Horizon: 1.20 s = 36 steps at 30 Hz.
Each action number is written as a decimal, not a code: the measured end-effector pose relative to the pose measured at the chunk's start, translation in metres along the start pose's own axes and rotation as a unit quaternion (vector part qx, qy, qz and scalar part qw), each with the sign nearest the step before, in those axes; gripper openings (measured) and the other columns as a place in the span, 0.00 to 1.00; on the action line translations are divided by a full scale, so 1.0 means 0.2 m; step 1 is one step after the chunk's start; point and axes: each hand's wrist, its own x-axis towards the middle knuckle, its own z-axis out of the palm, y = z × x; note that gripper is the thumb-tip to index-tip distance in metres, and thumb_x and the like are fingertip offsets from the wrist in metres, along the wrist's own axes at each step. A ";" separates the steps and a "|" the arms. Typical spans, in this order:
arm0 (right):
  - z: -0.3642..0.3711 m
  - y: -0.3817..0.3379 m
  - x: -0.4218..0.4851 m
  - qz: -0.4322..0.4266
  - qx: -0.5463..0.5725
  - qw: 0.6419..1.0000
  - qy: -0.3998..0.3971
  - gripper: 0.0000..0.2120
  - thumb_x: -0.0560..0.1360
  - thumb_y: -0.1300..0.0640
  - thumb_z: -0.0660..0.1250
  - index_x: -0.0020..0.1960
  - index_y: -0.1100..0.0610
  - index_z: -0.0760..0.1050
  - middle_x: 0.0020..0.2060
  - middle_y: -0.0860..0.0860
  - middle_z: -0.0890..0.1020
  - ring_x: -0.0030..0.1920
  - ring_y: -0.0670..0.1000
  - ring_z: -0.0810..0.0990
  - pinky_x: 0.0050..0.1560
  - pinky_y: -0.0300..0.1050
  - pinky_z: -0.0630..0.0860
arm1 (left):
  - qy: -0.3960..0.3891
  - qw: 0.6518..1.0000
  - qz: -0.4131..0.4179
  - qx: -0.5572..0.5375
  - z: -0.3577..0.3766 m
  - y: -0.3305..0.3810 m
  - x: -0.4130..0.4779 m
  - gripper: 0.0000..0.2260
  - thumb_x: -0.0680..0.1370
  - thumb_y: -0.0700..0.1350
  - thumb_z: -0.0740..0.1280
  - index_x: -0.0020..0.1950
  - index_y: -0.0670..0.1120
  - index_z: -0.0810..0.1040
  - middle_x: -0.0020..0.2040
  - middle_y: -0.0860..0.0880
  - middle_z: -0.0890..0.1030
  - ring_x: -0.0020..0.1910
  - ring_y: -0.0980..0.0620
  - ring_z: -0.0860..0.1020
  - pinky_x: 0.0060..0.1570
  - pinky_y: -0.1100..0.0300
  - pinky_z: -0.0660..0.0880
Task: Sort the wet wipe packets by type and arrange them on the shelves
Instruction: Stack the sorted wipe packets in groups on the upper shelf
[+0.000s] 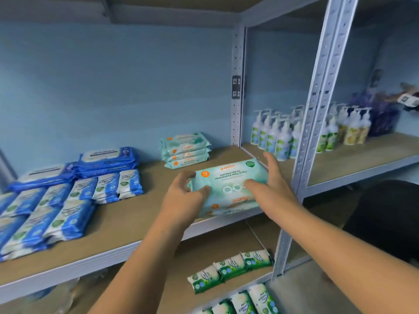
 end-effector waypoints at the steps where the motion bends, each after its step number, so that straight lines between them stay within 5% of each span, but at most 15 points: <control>1: 0.04 0.00 0.04 -0.001 0.005 1.000 -0.013 0.36 0.77 0.60 0.67 0.79 0.42 0.55 0.60 0.42 0.75 0.44 0.39 0.75 0.37 0.25 0.69 | 0.006 1.000 -0.005 0.017 -0.02 0.00 0.05 0.16 0.74 0.48 0.73 0.59 0.60 0.74 0.51 0.48 0.84 0.44 0.46 0.85 0.48 0.45 0.83; 4: 0.17 0.02 0.16 0.011 0.008 0.999 -0.030 0.34 0.76 0.59 0.68 0.78 0.43 0.60 0.60 0.42 0.78 0.51 0.44 0.78 0.50 0.39 0.72 | 0.014 0.997 -0.013 0.070 -0.07 -0.03 0.16 0.17 0.75 0.51 0.72 0.62 0.61 0.72 0.56 0.50 0.82 0.47 0.47 0.84 0.49 0.46 0.83; 9: 0.33 0.12 0.31 0.036 -0.024 0.997 -0.070 0.34 0.76 0.55 0.69 0.77 0.41 0.60 0.54 0.36 0.77 0.51 0.43 0.77 0.54 0.43 0.73 | 0.014 0.992 -0.038 0.121 -0.12 -0.14 0.29 0.19 0.77 0.51 0.70 0.67 0.58 0.73 0.58 0.48 0.80 0.49 0.48 0.83 0.53 0.50 0.82; 12: 0.35 0.17 0.35 0.040 -0.064 0.992 -0.098 0.31 0.78 0.50 0.68 0.78 0.43 0.60 0.65 0.41 0.75 0.59 0.44 0.74 0.62 0.42 0.69 | -0.014 0.987 -0.036 0.158 -0.13 -0.19 0.35 0.23 0.77 0.54 0.69 0.71 0.60 0.69 0.59 0.49 0.80 0.50 0.49 0.82 0.53 0.52 0.81; 16: 0.32 0.16 0.36 0.006 -0.215 0.970 -0.113 0.32 0.79 0.42 0.62 0.79 0.41 0.53 0.75 0.49 0.60 0.74 0.55 0.63 0.73 0.54 0.63 | 0.024 0.917 0.141 0.372 -0.14 -0.22 0.33 0.27 0.76 0.58 0.68 0.74 0.59 0.67 0.68 0.50 0.74 0.64 0.46 0.75 0.64 0.54 0.71; 18: 0.29 0.12 0.31 -0.104 -0.333 0.932 -0.100 0.31 0.75 0.43 0.60 0.76 0.40 0.55 0.73 0.47 0.57 0.74 0.55 0.58 0.72 0.58 0.61 | -0.013 0.880 0.218 0.422 -0.14 -0.22 0.30 0.29 0.75 0.61 0.67 0.75 0.60 0.66 0.74 0.53 0.66 0.69 0.47 0.69 0.68 0.54 0.68; 21: 0.29 0.09 0.22 -0.186 -0.430 0.873 -0.133 0.35 0.68 0.46 0.61 0.74 0.41 0.58 0.72 0.43 0.59 0.73 0.53 0.56 0.69 0.58 0.61 | -0.068 0.857 0.224 0.459 -0.12 -0.27 0.26 0.33 0.74 0.57 0.70 0.77 0.61 0.63 0.78 0.56 0.59 0.71 0.48 0.65 0.69 0.54 0.69; 25: 0.31 0.16 0.22 -0.218 -0.490 0.837 -0.111 0.38 0.70 0.50 0.67 0.76 0.43 0.56 0.74 0.45 0.59 0.73 0.55 0.57 0.69 0.56 0.62 | -0.008 0.864 0.248 0.438 -0.05 -0.32 0.28 0.31 0.72 0.43 0.72 0.74 0.56 0.70 0.75 0.48 0.67 0.67 0.44 0.70 0.65 0.52 0.72; 30: 0.32 0.26 0.28 -0.261 -0.517 0.811 -0.076 0.39 0.62 0.57 0.78 0.71 0.49 0.68 0.65 0.51 0.73 0.61 0.56 0.71 0.59 0.54 0.72 | 0.023 0.894 0.255 0.367 -0.01 -0.40 0.33 0.31 0.68 0.40 0.78 0.69 0.56 0.77 0.72 0.49 0.73 0.66 0.44 0.74 0.65 0.51 0.73; 36: 0.21 0.36 0.43 -0.279 -0.526 0.802 -0.052 0.45 0.52 0.61 0.81 0.68 0.50 0.72 0.61 0.53 0.78 0.57 0.56 0.75 0.53 0.52 0.77 | 0.020 0.900 0.263 0.346 0.14 -0.39 0.43 0.30 0.70 0.45 0.78 0.70 0.61 0.76 0.73 0.54 0.72 0.69 0.48 0.72 0.67 0.55 0.70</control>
